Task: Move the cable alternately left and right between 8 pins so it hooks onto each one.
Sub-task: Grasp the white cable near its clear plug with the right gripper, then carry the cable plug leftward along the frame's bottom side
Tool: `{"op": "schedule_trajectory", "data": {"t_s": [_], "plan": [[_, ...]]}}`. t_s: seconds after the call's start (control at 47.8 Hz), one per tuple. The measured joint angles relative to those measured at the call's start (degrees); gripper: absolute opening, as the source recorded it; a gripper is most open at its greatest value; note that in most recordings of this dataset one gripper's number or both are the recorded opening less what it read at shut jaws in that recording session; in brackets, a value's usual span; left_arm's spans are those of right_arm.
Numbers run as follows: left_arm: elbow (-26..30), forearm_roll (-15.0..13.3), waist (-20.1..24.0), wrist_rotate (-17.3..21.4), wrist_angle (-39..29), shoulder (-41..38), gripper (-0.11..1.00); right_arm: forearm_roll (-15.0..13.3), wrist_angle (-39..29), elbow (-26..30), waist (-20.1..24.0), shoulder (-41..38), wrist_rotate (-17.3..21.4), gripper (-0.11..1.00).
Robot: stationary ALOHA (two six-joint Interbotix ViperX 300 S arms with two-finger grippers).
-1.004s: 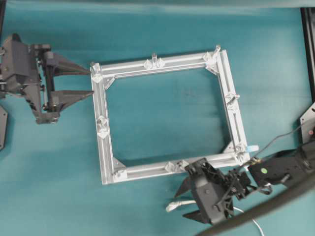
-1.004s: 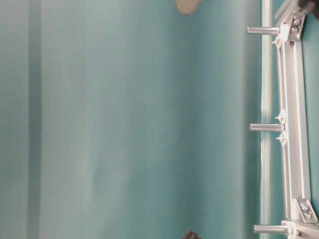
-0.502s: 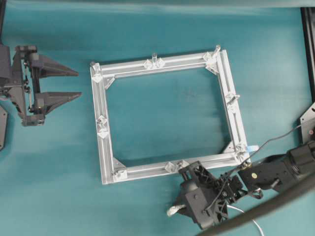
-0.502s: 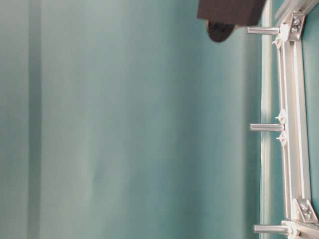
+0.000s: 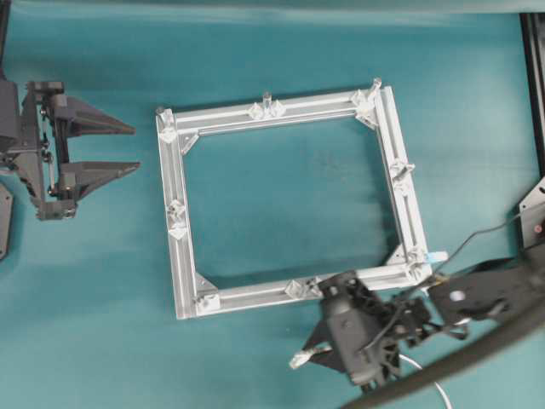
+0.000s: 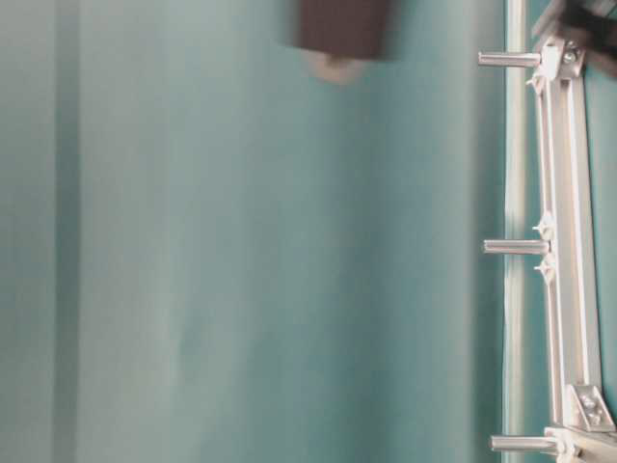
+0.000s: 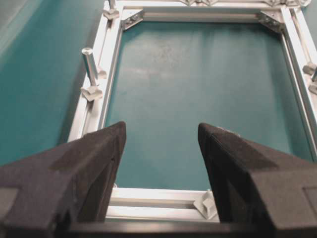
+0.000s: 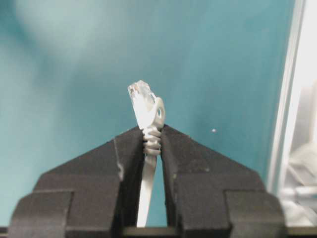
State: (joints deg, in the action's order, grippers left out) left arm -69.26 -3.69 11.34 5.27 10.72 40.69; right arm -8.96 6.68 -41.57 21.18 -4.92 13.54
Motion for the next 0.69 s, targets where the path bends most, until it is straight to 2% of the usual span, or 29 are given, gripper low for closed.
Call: {"op": "schedule_trajectory", "data": {"t_s": [0.146,0.293,0.398,0.481,0.586,0.691], "plan": [[-0.53,-0.09,-0.35,0.09,0.0,0.0,0.61,0.35,-6.15,-2.9,0.09,8.44,5.1,0.11],[-0.62,0.0,-1.67,0.0,0.0,0.09,0.61,0.26,-14.06,-4.83,-0.53,12.83,8.88,0.11],[-1.05,-0.09,-2.81,0.09,0.0,0.09,0.61,0.18,-18.28,-4.92,-3.78,13.54,13.1,0.11],[-1.23,0.0,-3.96,0.09,0.0,0.09,0.61,-0.18,-19.95,-4.04,-7.38,13.54,18.02,0.11],[-1.58,0.0,-5.8,0.09,0.0,0.09,0.61,-2.11,-22.59,-1.76,-11.07,13.18,22.59,0.11],[-1.85,0.0,-7.73,0.09,0.0,0.18,0.61,-5.8,-27.25,0.35,-12.48,11.51,26.02,0.11]]}}
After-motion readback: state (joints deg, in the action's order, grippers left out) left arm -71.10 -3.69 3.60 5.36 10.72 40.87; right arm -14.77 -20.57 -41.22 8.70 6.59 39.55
